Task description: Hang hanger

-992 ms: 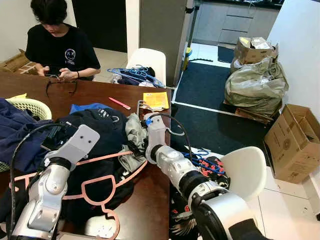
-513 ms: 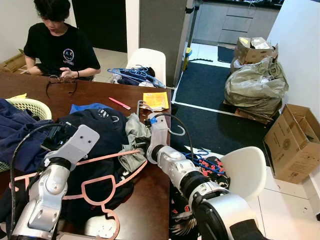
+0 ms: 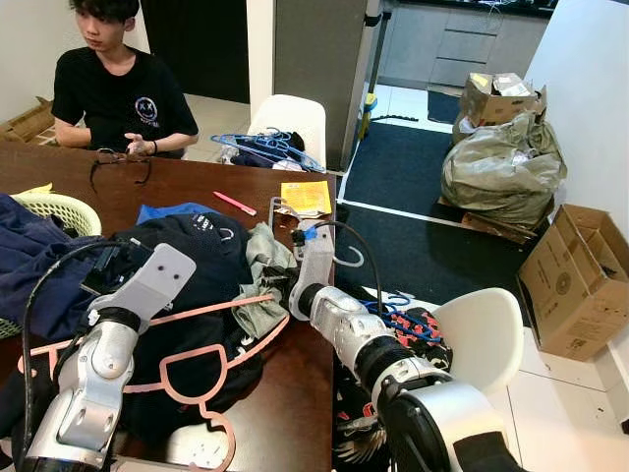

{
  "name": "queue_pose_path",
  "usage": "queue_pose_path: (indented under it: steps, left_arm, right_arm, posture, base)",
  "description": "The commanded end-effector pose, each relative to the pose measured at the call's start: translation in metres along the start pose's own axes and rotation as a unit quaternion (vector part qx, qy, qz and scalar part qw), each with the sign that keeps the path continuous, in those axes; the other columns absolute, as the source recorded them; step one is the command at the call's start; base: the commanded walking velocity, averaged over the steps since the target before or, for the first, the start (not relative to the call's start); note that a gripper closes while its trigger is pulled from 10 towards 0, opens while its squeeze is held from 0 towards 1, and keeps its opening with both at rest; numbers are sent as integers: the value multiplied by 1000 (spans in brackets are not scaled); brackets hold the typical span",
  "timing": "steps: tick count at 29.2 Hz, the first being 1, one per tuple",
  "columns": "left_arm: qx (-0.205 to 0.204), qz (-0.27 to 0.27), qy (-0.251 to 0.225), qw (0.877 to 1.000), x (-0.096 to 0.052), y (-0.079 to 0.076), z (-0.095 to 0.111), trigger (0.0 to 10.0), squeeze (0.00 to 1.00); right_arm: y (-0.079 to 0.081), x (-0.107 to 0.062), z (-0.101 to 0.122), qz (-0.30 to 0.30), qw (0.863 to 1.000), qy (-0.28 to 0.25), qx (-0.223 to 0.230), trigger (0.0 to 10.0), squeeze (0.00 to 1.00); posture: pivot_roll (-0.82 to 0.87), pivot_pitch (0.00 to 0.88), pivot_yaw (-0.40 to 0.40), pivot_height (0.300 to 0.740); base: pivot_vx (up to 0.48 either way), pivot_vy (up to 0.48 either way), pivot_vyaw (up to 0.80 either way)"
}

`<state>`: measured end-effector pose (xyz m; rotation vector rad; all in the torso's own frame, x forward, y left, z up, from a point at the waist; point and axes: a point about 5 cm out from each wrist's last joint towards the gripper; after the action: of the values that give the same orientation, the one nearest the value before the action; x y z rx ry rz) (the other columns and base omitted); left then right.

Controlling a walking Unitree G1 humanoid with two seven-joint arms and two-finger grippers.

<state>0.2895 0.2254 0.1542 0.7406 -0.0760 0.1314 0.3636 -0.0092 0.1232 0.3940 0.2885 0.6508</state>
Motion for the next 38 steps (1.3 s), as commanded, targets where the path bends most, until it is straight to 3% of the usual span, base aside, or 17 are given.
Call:
queue_pose_path:
  steps: [1,7,9,13,14,15,16,17,18,19,20,23,24,29,31,38]
  left_arm:
    - [8,-6,-2,1000,1,-4,0,10000,0]
    - [8,-7,-1,1000,1,-4,-1,10000,0]
    - [8,-8,-1,1000,3,-4,-2,10000,0]
    - [9,-9,-1,1000,3,-4,-3,10000,0]
    - [9,-9,-1,1000,3,-4,-3,10000,0]
    - [9,-9,-1,1000,3,-4,-3,10000,0]
    - [10,-11,-1,1000,4,-5,-3,10000,0]
    - [10,-11,-1,1000,4,-5,-3,10000,0]
    - [10,-11,-1,1000,4,-5,-3,10000,0]
    - [10,-11,-1,1000,4,-5,-3,10000,0]
    - [11,-12,-2,1000,4,-5,-3,10000,0]
    - [11,-11,-3,1000,5,-6,-2,10000,0]
    - [10,-11,-5,1000,5,-6,-1,10000,0]
    - [10,-10,-6,1000,4,-6,0,10000,0]
    - [8,-9,-7,1000,2,-5,0,10000,0]
    - [8,-8,-6,1000,0,-6,0,10000,0]
  right_arm:
    - [52,18,9,90,994,-31,46,0,0]
    - [62,21,33,131,987,-68,63,0,0]
    - [79,22,70,186,972,-125,76,0,0]
    - [83,21,79,198,968,-136,77,0,0]
    - [87,22,78,201,971,-125,14,0,0]
    - [87,22,78,201,971,-125,14,0,0]
    - [87,24,69,175,976,-95,-92,4510,0]
    - [87,24,69,175,976,-95,-92,4510,0]
    - [84,25,58,152,971,-67,-170,10000,0]
    - [84,25,58,152,971,-67,-170,10000,0]
    - [79,25,46,138,967,-43,-208,10000,749]
    - [72,25,36,118,967,-23,-224,10000,749]
    - [61,22,18,94,968,12,-233,10000,1000]
    - [49,19,2,70,968,50,-234,10000,1000]
    - [32,12,-20,33,967,104,-232,10000,1000]
    - [22,7,-29,3,965,118,-235,10000,1000]
  posture:
    - [234,0,-76,740]
    - [226,0,-71,740]
    - [220,0,-66,740]
    - [220,0,-66,740]
    - [219,0,-66,740]
    - [219,0,-66,740]
    - [218,0,-64,740]
    - [218,0,-64,740]
    - [218,0,-64,740]
    - [218,0,-64,740]
    - [219,0,-68,740]
    - [223,0,-70,740]
    - [235,0,-74,740]
    - [236,0,-74,740]
    - [234,0,-76,740]
    - [235,0,-77,740]
  base:
    - [0,0,0]
    - [0,0,0]
    - [0,0,0]
    - [0,0,0]
    - [0,0,0]
    - [0,0,0]
    - [0,0,0]
    - [0,0,0]
    - [0,0,0]
    - [0,0,0]
    - [0,0,0]
    - [0,0,0]
    - [0,0,0]
    - [0,0,0]
    - [0,0,0]
    - [0,0,0]
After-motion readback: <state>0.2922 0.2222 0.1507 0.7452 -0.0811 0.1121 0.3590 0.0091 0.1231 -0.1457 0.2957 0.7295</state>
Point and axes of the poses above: a point about 5 cm out from each wrist's last joint towards the gripper, its own x axis pointing out of the wrist towards the gripper, its own z axis along the axis of the wrist's last joint, y = z × x, and after that the axes turned 5 degrees about -x, right-handed
